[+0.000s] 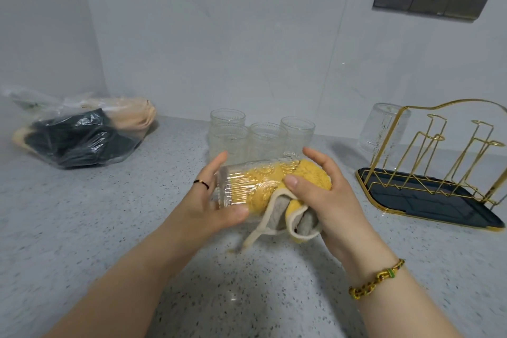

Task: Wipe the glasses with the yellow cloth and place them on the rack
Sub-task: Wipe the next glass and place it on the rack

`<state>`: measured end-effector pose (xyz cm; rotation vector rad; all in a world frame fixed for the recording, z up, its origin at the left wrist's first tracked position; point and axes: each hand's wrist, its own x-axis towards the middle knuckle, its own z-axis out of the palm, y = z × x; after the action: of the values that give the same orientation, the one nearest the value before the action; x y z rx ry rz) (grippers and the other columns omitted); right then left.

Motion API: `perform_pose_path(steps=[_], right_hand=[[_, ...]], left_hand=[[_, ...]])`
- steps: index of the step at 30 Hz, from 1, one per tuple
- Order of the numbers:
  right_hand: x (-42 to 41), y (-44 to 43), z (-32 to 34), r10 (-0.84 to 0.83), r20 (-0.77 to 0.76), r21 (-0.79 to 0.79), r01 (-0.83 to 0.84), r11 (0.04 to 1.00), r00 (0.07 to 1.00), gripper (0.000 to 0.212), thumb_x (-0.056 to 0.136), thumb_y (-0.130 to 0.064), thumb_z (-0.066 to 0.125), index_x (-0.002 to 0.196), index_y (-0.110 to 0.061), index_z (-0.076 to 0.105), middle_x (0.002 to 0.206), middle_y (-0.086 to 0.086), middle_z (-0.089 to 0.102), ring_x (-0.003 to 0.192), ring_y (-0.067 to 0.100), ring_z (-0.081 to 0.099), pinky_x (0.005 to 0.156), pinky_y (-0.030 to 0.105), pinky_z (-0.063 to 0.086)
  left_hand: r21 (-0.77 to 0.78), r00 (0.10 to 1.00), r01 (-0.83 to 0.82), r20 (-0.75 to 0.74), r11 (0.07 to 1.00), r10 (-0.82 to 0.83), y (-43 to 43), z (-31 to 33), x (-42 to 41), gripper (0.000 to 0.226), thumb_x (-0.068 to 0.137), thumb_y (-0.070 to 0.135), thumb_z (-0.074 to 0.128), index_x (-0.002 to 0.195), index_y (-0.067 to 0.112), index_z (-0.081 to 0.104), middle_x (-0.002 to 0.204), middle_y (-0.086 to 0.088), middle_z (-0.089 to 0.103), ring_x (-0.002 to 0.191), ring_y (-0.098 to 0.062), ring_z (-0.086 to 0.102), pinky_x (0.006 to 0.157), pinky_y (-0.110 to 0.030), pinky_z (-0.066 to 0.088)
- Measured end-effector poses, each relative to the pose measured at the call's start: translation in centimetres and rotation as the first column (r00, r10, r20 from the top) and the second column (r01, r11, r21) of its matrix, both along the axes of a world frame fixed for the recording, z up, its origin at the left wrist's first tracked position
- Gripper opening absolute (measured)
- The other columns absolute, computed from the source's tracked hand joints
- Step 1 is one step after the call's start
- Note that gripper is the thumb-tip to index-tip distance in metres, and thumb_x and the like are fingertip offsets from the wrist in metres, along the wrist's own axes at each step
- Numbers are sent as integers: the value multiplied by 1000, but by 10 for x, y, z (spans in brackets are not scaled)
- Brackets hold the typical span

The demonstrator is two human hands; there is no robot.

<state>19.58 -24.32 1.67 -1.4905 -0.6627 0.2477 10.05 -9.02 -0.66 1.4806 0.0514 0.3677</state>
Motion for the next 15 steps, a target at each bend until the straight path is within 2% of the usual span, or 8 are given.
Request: perform_pose_path(steps=[1,3,5,8,10,12,14,15], right_hand=[[0,1,-1,-2,13,1,2,1000,1000,73,45,-44,81,110,-50,48,129,5,51,118,24,50,100,39,42],[0,0,0,-8,139,-65,17,998,990,74,58,-36,78,119,-50,39,123,-22,42,116,-1,40,95,12,35],[-3,-2,1,0,262,-125,34,992,965,75,62,-30,75,118,-54,31,110,-39,29,99,-27,32,76,-11,24],[-4,-4,2,68,370,-192,4,981,926,78,67,-19,75,112,-57,24,107,-45,22,85,-45,19,70,-16,18],[-4,-4,1,111,366,-219,-30,975,924,80,69,-17,74,113,-56,21,106,-46,20,84,-45,22,69,-16,18],[-5,-2,0,99,329,-224,-24,974,939,78,69,-21,74,117,-55,23,106,-46,21,88,-33,31,69,-16,19],[-3,1,-1,40,197,-139,-13,990,980,75,65,-27,77,121,-53,32,114,-37,32,98,-15,38,77,-11,27],[-1,3,-3,43,111,-78,-34,996,993,74,60,-31,80,119,-51,39,121,-25,42,100,-6,43,87,-2,34]], left_hand=[[18,999,-31,16,999,31,-1,-1,1,80,55,19,86,110,55,41,119,24,48,93,14,60,73,-12,53],[15,997,-75,20,997,75,-2,-3,4,71,56,11,83,106,47,47,109,13,58,81,2,67,62,-13,52],[-30,994,-107,-14,994,106,-2,-3,4,59,56,19,81,103,40,52,102,2,61,77,-11,67,57,-18,54],[-84,984,-109,-151,990,96,-1,-2,3,58,50,46,62,103,23,56,86,-7,64,61,-18,67,46,-25,54],[-94,974,-74,-221,993,51,-2,-3,4,62,47,55,57,96,18,56,69,-9,66,49,-18,64,42,-22,52],[-115,972,-31,-234,993,3,0,-4,3,62,48,56,59,97,19,56,68,-8,69,53,-19,67,44,-23,54],[-123,983,3,-181,992,-25,4,-5,5,66,52,43,80,111,32,52,94,-2,70,73,-21,72,59,-28,59],[-113,989,17,-142,993,-33,5,-5,5,77,50,33,86,115,45,46,109,2,65,86,-20,71,70,-31,59]])
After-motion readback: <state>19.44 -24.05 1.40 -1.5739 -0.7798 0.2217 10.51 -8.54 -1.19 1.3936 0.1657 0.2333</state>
